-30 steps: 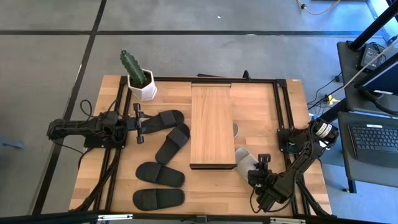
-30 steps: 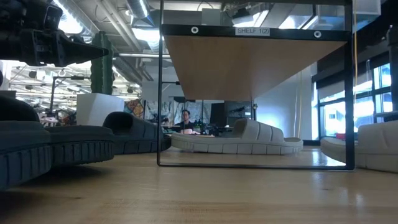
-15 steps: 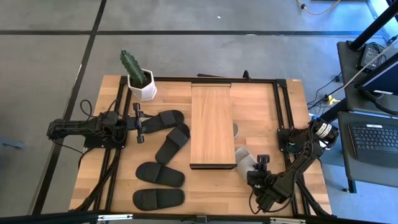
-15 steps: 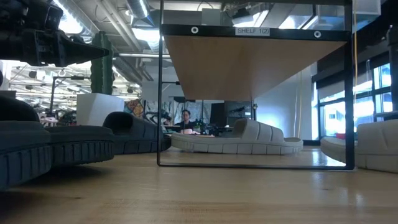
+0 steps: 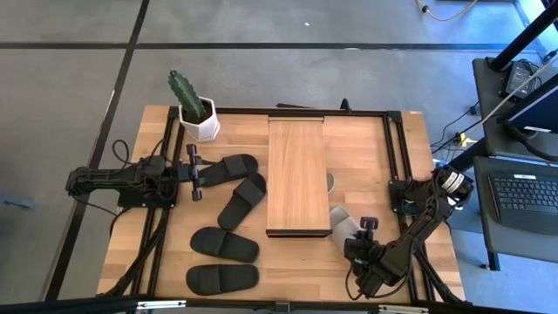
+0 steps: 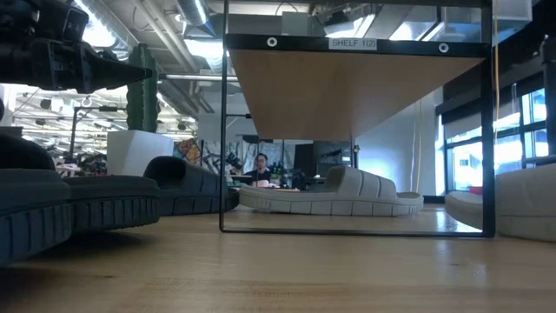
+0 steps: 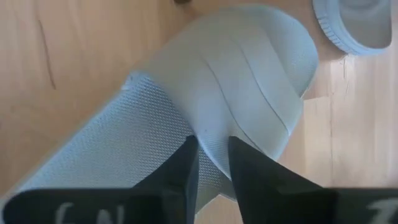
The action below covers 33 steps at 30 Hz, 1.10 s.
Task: Pick and place slides into the shelf
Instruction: Put the gray slipper under the shelf
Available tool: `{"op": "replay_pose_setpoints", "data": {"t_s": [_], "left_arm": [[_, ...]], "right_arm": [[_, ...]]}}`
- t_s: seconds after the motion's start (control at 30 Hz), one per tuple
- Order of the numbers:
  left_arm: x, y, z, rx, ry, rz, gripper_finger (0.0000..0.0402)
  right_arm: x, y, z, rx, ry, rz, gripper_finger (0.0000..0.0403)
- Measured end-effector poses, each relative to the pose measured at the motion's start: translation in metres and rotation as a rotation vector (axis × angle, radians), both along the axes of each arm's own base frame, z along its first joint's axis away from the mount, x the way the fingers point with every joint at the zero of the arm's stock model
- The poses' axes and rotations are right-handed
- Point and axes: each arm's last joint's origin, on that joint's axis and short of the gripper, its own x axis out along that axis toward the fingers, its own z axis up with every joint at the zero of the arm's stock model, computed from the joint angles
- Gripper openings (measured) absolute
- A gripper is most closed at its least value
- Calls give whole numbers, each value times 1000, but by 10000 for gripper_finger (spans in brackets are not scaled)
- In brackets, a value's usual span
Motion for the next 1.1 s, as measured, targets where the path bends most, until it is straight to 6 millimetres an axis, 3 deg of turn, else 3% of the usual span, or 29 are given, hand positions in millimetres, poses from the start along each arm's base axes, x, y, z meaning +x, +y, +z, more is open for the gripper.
{"op": "replay_pose_setpoints", "data": {"t_s": [0.27, 0.77, 1.1], "left_arm": [[0, 0, 0, 0, 0, 0, 147], [0, 0, 0, 3, 0, 0, 147], [0, 0, 0, 3, 0, 0, 147]], "right_arm": [[2, 2, 1, 18, -23, -7, 59], [3, 3, 0, 31, -34, -2, 58], [4, 5, 0, 46, -43, -1, 124]]}}
